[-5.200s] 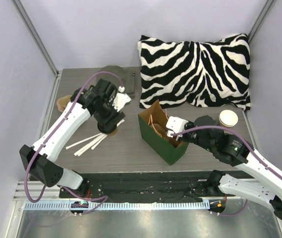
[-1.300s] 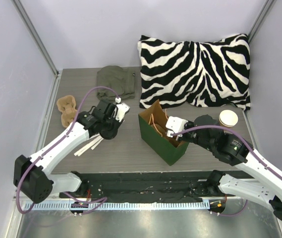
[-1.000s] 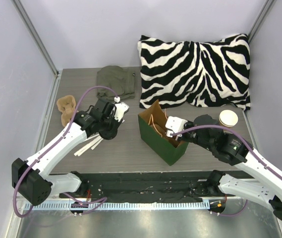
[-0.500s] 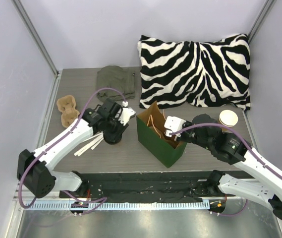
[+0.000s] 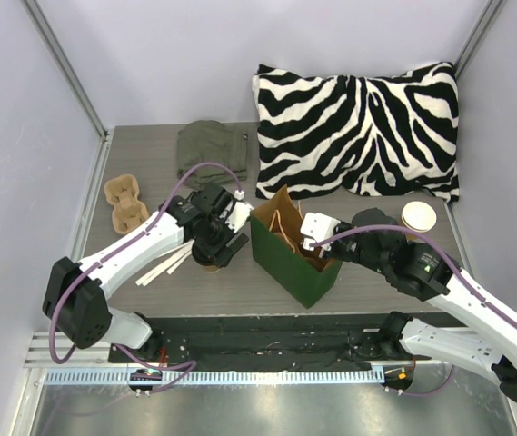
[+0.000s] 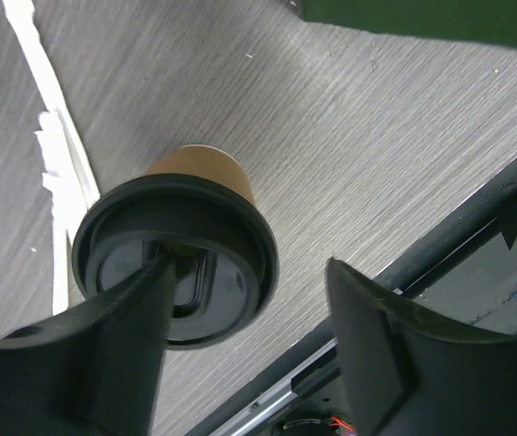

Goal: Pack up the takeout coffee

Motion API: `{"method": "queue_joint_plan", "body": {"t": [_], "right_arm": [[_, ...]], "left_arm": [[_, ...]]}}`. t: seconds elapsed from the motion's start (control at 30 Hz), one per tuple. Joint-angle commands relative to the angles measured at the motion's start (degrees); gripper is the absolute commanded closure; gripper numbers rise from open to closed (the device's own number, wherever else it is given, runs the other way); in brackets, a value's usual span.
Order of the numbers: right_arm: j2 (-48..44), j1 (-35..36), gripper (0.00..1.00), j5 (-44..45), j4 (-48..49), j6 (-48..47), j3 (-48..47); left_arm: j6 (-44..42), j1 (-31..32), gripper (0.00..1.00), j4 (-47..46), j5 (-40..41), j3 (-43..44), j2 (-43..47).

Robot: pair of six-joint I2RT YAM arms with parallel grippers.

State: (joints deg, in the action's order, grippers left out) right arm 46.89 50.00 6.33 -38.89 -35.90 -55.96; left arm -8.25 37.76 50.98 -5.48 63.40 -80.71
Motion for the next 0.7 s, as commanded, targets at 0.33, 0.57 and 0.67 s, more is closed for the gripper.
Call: {"method": "queue_joint_plan", "body": {"t": [0.33, 0.57, 0.67], "right_arm": [[0.6, -0.2, 0.99, -1.2, 0.4, 0.0, -2.1], [0.6, -0.2, 0.99, -1.1, 0.4, 0.1, -2.0], [0.4, -0.2, 0.99, -1.1, 0.4, 0.4, -2.0]], "left_arm": [[-2.5, 0.2, 0.23, 4.6, 2.0, 6.7, 4.7], [-3.8, 0.1, 0.16, 3.7, 4.9, 3.8, 4.9], [-3.8, 0.1, 0.07, 2.3, 4.9, 2.8, 4.8]]}}
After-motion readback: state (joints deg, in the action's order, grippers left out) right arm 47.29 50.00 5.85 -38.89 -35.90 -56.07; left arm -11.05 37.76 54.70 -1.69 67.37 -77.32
